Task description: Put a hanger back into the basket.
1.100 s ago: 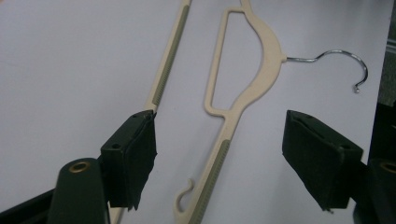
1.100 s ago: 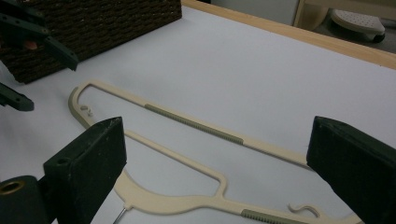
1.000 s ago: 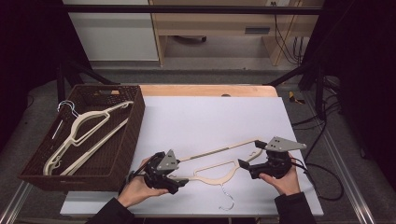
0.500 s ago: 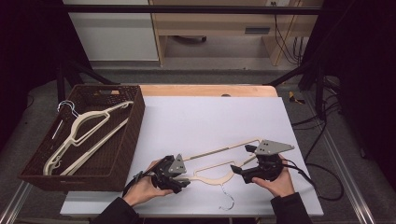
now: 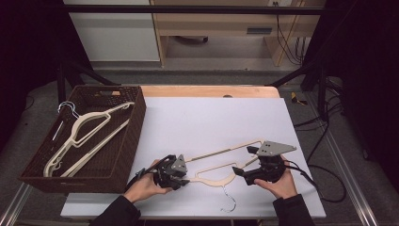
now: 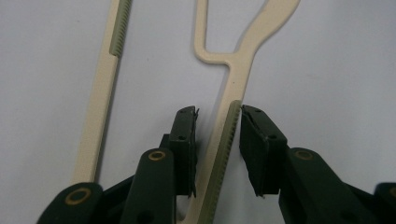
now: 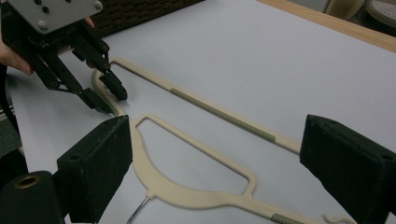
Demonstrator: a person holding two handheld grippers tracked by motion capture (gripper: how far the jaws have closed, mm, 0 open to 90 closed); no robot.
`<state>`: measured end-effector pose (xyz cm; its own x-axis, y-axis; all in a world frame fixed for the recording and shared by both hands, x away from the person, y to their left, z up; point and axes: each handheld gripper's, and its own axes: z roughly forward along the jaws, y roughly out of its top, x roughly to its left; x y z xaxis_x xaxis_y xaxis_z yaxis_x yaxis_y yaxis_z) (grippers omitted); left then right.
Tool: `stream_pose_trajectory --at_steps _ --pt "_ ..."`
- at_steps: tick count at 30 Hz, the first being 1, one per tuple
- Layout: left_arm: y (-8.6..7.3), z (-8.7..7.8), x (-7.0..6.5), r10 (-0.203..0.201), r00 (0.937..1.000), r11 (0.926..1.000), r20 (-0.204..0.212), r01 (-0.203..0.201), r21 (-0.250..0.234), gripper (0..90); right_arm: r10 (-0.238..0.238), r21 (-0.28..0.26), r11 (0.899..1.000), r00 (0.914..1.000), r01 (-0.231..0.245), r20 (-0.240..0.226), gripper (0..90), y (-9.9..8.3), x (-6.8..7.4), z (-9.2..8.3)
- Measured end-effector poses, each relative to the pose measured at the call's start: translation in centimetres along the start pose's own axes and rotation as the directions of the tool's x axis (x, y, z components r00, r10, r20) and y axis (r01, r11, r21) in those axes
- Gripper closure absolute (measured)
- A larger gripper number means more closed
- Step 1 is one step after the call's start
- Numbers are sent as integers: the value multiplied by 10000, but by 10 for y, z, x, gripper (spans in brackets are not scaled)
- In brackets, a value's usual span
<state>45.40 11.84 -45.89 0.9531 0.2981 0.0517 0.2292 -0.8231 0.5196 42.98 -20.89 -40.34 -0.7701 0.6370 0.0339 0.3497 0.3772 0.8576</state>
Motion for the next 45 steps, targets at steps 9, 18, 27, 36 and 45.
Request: stream_pose_trajectory --at_steps 9,18,27,36,45 --pt "5 1 2 -145 9995 9994 272 136 333 694 92 -138 9999 10000 -92 14 90 1 -1 -3" --pt "9 0 -3 600 9982 9962 66 -603 628 767 51 43 10000 10000 -51 8 88 0 0 1" --pt "9 -1 -10 808 9967 9956 100 -812 462 792 0 164 9999 9999 2 -106 90 -1 1 5" --pt "9 -7 -10 459 9989 9989 59 -459 110 792 -51 267 9996 9997 58 -257 102 -2 3 8" --pt "10 -13 -10 136 9999 9999 50 -136 -26 793 -100 707 9974 9981 142 -601 126 -7 8 23"
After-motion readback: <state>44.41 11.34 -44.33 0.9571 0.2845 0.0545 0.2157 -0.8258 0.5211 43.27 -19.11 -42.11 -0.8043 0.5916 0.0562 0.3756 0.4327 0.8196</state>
